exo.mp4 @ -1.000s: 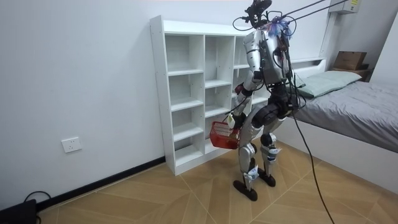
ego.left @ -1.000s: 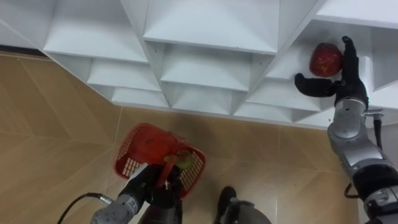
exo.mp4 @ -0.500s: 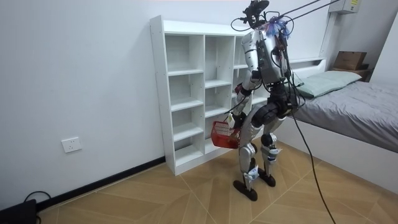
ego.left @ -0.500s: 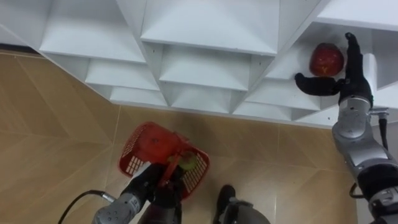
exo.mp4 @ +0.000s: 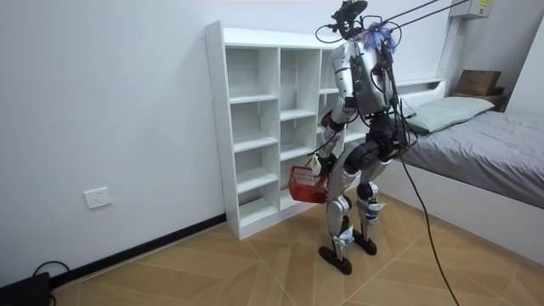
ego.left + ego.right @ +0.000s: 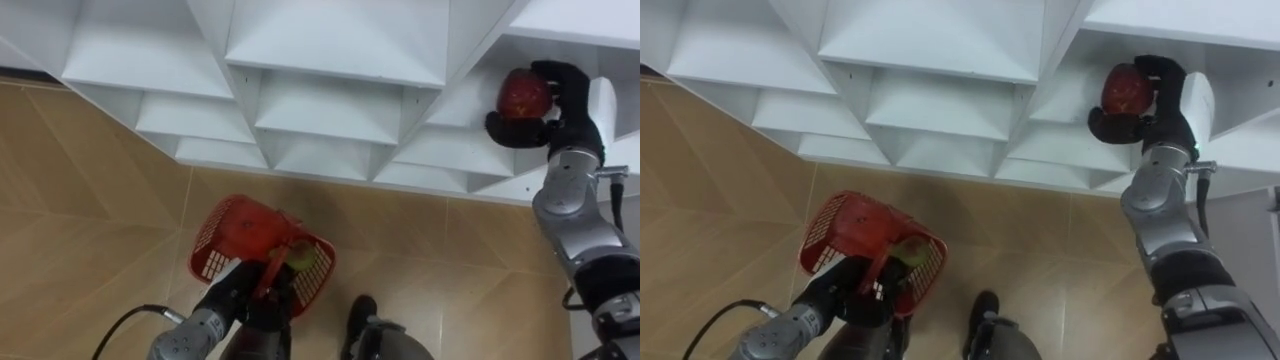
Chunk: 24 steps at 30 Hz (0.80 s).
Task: Collect fruits from the closet
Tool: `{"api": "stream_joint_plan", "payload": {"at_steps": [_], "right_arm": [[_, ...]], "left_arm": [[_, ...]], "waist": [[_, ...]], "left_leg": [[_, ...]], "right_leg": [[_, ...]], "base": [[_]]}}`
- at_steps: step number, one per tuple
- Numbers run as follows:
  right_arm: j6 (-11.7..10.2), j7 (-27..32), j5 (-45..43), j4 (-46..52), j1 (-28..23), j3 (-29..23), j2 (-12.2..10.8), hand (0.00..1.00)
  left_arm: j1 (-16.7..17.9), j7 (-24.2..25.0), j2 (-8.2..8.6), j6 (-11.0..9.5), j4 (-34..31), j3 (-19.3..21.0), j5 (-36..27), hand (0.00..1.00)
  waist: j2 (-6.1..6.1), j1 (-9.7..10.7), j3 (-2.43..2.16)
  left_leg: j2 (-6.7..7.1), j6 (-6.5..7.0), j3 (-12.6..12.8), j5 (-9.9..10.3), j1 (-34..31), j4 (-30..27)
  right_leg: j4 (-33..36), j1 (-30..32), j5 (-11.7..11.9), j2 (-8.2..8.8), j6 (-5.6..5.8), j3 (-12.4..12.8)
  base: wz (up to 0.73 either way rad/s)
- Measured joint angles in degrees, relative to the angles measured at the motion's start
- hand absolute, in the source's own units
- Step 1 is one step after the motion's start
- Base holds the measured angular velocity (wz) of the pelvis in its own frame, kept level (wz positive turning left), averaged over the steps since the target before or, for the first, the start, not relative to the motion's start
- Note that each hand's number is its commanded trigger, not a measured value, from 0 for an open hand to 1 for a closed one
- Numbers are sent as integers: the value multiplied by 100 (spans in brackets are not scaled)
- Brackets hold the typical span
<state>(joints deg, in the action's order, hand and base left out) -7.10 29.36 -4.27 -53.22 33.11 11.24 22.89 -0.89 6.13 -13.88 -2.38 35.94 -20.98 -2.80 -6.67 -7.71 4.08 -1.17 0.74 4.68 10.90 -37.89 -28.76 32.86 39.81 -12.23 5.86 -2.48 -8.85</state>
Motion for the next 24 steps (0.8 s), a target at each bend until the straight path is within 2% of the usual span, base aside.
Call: {"api": "stream_joint_plan", "payload": {"at_steps": [10, 24], "right_arm": [[94, 2, -71, -1, 39, 52, 71, 100], [88, 1, -73, -10, 38, 59, 89, 100]], "left_arm": [[-69, -60, -5, 1, 0, -72, -1, 100], [-70, -60, -8, 7, 1, -60, 0, 100]], "waist": [[2, -23, 0], [18, -33, -9]], "left_leg": [[0, -2, 1, 0, 1, 3], [-8, -8, -2, -4, 3, 11]], "right_leg": [[-6, 4, 2, -1, -3, -4], [-27, -9, 7, 5, -11, -54]], "base": [[0], [0]]}}
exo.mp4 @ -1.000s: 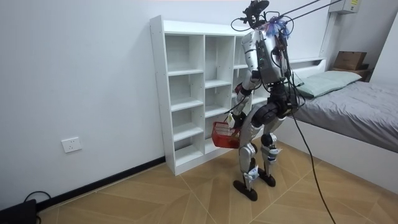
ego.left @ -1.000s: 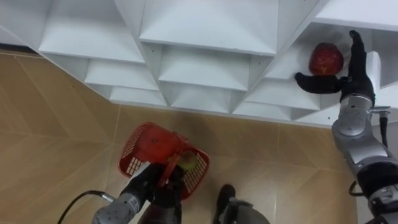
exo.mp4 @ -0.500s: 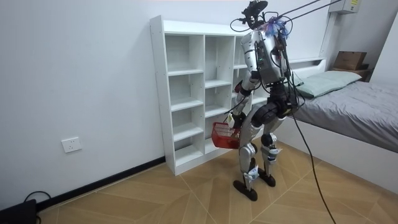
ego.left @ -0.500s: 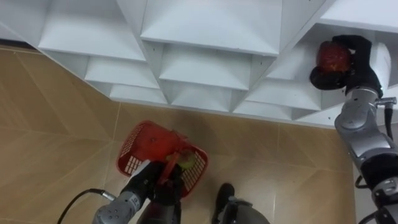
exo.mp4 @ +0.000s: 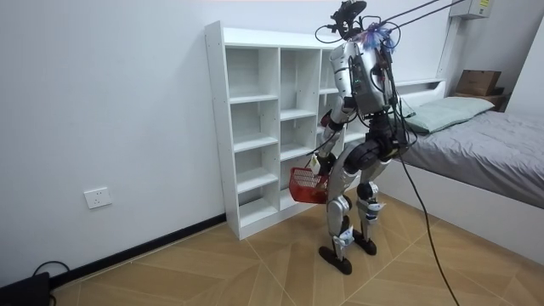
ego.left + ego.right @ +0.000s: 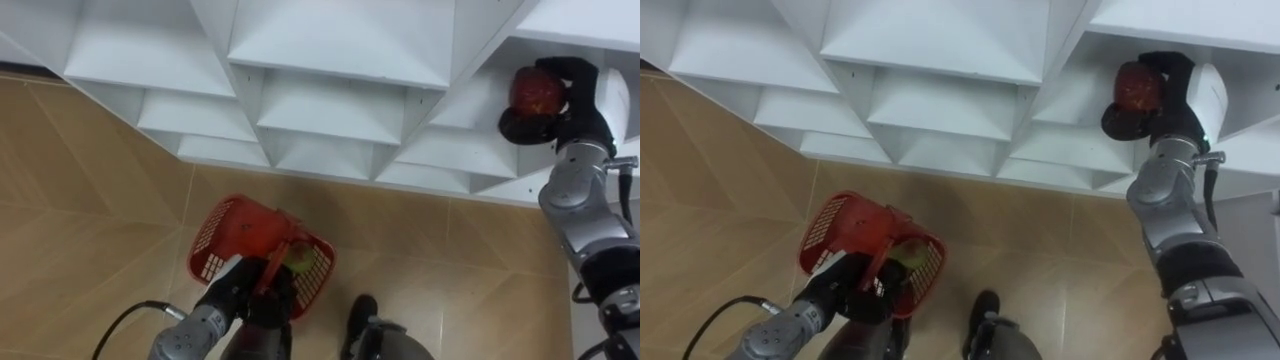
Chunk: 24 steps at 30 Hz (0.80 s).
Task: Collect fruits from the closet
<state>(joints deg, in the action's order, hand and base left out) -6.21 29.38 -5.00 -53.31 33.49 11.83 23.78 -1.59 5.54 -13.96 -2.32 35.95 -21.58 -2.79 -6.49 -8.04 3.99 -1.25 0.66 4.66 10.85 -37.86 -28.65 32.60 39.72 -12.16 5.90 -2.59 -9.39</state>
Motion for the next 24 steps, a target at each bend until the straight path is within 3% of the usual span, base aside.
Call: {"api": "stream_joint_plan", "payload": {"at_steps": [15, 18, 24], "right_arm": [[43, -565, -100, 263, -237, 74, -4, 100], [42, -725, -340, 413, -360, 121, -100, 100], [-147, -1195, -651, 1134, -775, 284, -205, 100]], "left_arm": [[-60, 4, 7, -17, 246, 84, 1, 100], [-54, 1, 20, -21, 346, 128, -1, 100], [-23, 11, 56, -165, 344, 236, -147, 100]], "waist": [[137, -14, -32], [148, -24, -38], [270, -2, -113]], "left_leg": [[-28, -12, -26, -5, 369, 100], [-25, -14, -16, -6, 548, 167], [-31, -13, -17, -6, 802, 243]], "right_leg": [[-180, -429, 16, -39, -8, -62], [-208, -600, 17, -42, -8, -66], [-394, -904, 37, -63, 23, -90]], "base": [[0], [0], [1]]}}
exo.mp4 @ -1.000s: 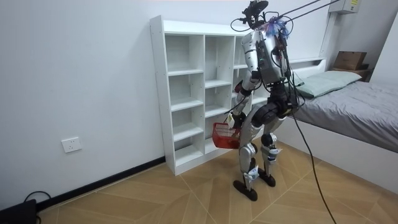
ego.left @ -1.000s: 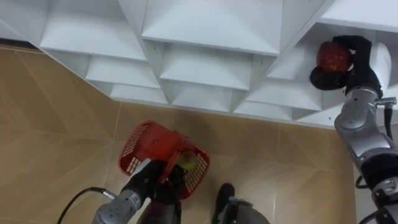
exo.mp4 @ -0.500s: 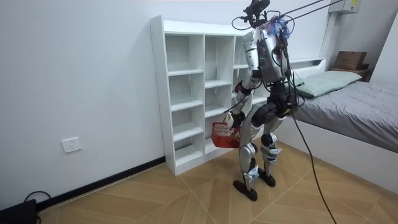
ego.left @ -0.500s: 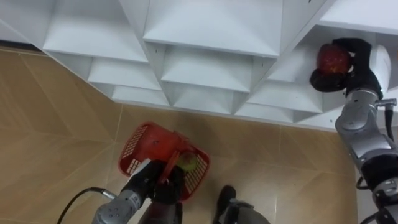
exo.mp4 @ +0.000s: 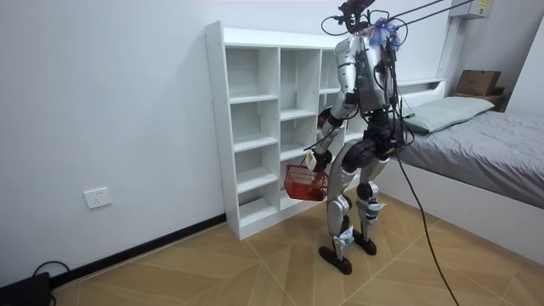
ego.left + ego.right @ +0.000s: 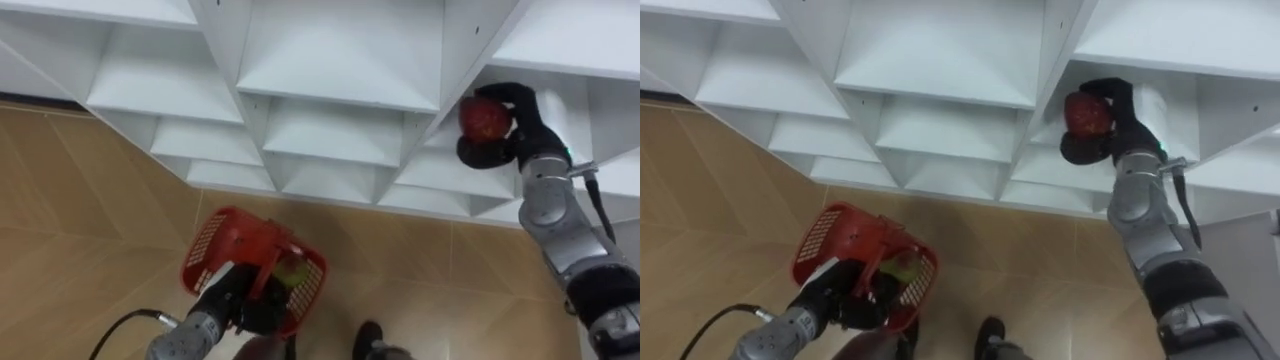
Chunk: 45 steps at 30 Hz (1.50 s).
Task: Collect fruits from the closet
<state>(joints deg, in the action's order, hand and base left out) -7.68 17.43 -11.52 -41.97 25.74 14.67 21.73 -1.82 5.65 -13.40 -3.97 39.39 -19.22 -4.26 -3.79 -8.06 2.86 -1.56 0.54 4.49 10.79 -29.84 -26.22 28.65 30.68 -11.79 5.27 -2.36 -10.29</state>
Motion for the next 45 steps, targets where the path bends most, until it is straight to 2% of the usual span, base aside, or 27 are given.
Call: {"api": "stream_joint_plan", "payload": {"at_steps": [6, 9, 10, 11, 16, 20, 23, 27, 30, 34, 40, 45], "right_arm": [[-36, -299, 125, 428, -416, 3, -81, 100], [-62, -577, 199, 493, -710, 37, -93, 100], [-64, -709, 193, 495, -831, 52, -102, 100], [-67, -837, 195, 495, -914, 81, -117, 100], [-117, -1347, 200, 689, -1318, 94, -255, 100], [-120, -1683, 206, 1125, -1844, 93, -578, 100], [-120, -1894, 221, 1202, -1945, 106, -742, 100], [-122, -1980, 223, 1225, -1954, 107, -806, 100], [-122, -2069, 219, 1222, -2077, 168, -814, 100], [-122, -2378, 247, 1182, -2266, 340, -836, 100], [-121, -2517, 224, 1143, -2299, 629, -880, 100], [-122, -2509, 222, 1140, -2301, 663, -898, 100]], "left_arm": [[-63, -14, 86, -66, -5, 233, -131, 100], [-30, -21, 87, -188, -3, 229, -147, 100], [-17, -24, 87, -221, -4, 229, -149, 100], [-13, -23, 90, -271, -4, 230, -151, 100], [34, 31, 165, -321, -2, 231, -126, 100], [80, 149, 227, -351, -4, 227, -121, 100], [84, 204, 245, -363, -4, 217, -148, 100], [86, 226, 272, -365, -4, 211, -156, 100], [111, 233, 369, -366, -4, 201, -185, 100], [188, 247, 412, -368, -4, 70, -192, 100], [192, 241, 498, -455, -4, -26, -307, 100], [141, 235, 514, -584, -9, -122, -309, 100]], "waist": [[3, 19, -23], [26, 70, -74], [31, 83, -116], [48, 124, -133], [58, 267, -142], [64, 350, -153], [73, 458, -158], [84, 489, -162], [166, 486, -205], [265, 482, -207], [268, 493, -207], [278, 498, -200]], "left_leg": [[-16, -9, 24, -6, 382, 169], [-31, -28, 36, -23, 665, 317], [-45, -31, 44, -23, 735, 356], [-72, -35, 52, -25, 780, 368], [-90, -43, 50, -31, 930, 419], [-92, -43, 60, -30, 1059, 422], [-91, -44, 58, -29, 1064, 422], [-103, -48, 60, -21, 1064, 390], [-120, -49, 60, 1, 1072, 342], [-126, -55, 68, -4, 1082, 351], [-121, -73, 34, -17, 948, 337], [-107, -74, 18, -16, 939, 348]], "right_leg": [[-128, -344, 14, -30, 2, 19], [-311, -641, 39, -74, 8, 17], [-383, -723, 54, -97, 10, 17], [-478, -810, 88, -130, 8, 6], [-635, -1018, 134, -168, 10, -10], [-688, -1169, 144, -184, 26, 12], [-672, -1158, 144, -184, 26, 14], [-613, -1136, 145, -183, 22, 19], [-601, -1158, 155, -186, 12, 1], [-574, -1137, 158, -188, 0, 13], [-587, -1035, 174, -211, -24, -5], [-600, -1038, 164, -212, -18, -11]], "base": [[-3], [0], [0], [0], [1], [-1], [0], [0], [-1], [-3], [2], [1]]}}
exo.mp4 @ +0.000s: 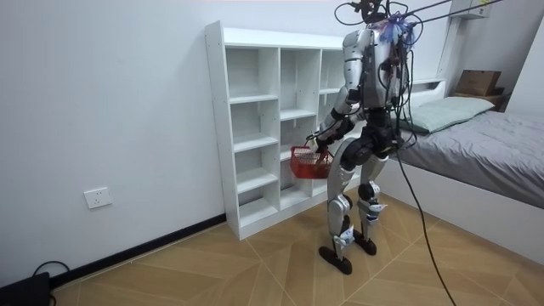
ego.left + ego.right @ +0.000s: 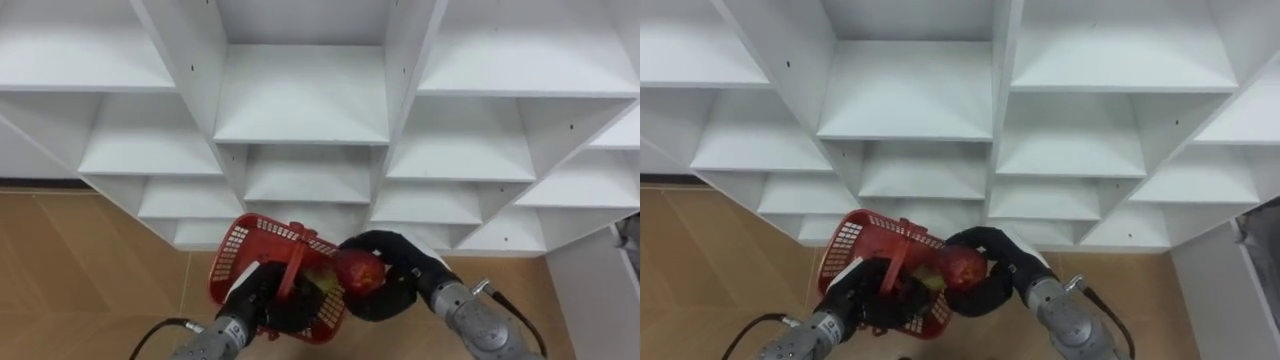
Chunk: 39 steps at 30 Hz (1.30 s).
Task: Collect fruits from the closet
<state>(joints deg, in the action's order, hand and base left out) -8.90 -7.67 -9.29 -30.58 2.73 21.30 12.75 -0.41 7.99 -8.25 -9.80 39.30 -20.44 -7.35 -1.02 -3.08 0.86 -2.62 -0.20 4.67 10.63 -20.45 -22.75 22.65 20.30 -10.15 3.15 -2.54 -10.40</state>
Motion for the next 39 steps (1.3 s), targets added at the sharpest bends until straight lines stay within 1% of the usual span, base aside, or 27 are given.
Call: {"api": "stream_joint_plan", "payload": {"at_steps": [5, 10, 15, 27, 30, 34, 35, 36, 37, 38, 39], "right_arm": [[-14, 76, 9, 0, -3, -3, -75, 100], [-161, 87, 8, -2, -3, -2, -138, 100], [-231, 143, 20, -209, 34, 1, -197, 100], [-228, 175, 20, -461, 59, -1, -207, 100], [-224, 169, -4, -489, 57, -1, -205, 100], [-222, 169, -4, -512, 53, -1, -205, 100], [-221, 171, -5, -512, 52, -1, -206, 85], [-221, 169, -4, -512, 52, 0, -205, 64], [-220, 159, -4, -513, 52, -1, -205, 9], [-220, 144, -4, -513, 52, -1, -205, 0], [-219, 135, -4, -512, 51, 0, -205, 0]], "left_arm": [[-33, 6, 82, -65, -1, -13, 0, 100], [-37, 6, 83, -113, 0, -12, 0, 100], [-37, 34, 113, -145, 0, -30, -154, 100], [-20, 165, 131, -147, 1, -54, -209, 100], [-27, 171, 134, -147, 1, -54, -209, 100], [-28, 192, 133, -147, 1, -101, -210, 100], [-27, 217, 131, -147, 1, -104, -210, 100], [-29, 237, 130, -147, 1, -104, -210, 100], [-36, 269, 131, -147, 1, -104, -210, 100], [-41, 289, 131, -147, 1, -104, -210, 100], [-41, 296, 131, -147, 1, -107, -210, 100]], "waist": [[20, 56, 12], [41, 114, 25], [51, 101, 29], [45, 102, 38], [36, 108, 63], [38, 109, 67], [38, 104, 67], [38, 104, 67], [38, 111, 67], [38, 110, 67], [38, 111, 67]], "left_leg": [[0, 1, 8, 1, -22, 16], [0, 1, 11, 0, -29, 42], [3, 1, 15, 0, -40, 49], [5, 2, 42, -1, -32, 91], [6, 3, 48, -1, -32, 99], [5, 3, 48, -1, -45, 108], [5, 3, 50, -1, -45, 110], [5, 3, 54, -1, -44, 110], [5, 3, 55, -1, -45, 109], [5, 3, 56, -1, -45, 109], [6, 3, 57, -1, -44, 109]], "right_leg": [[-1, 22, -11, 18, 7, -42], [0, 48, -11, 18, 5, -40], [-12, 54, -11, 22, 5, -26], [-20, 76, -16, 28, 13, 8], [-31, 78, -19, 28, 19, 13], [-67, 78, -19, 18, 20, 10], [-71, 79, -19, 17, 20, 12], [-71, 79, -19, 17, 20, 14], [-73, 79, -19, 18, 20, 15], [-75, 79, -19, 18, 20, 18], [-76, 79, -19, 18, 20, 19]], "base": [[1], [0], [0], [0], [0], [0], [0], [0], [0], [0], [0]]}}
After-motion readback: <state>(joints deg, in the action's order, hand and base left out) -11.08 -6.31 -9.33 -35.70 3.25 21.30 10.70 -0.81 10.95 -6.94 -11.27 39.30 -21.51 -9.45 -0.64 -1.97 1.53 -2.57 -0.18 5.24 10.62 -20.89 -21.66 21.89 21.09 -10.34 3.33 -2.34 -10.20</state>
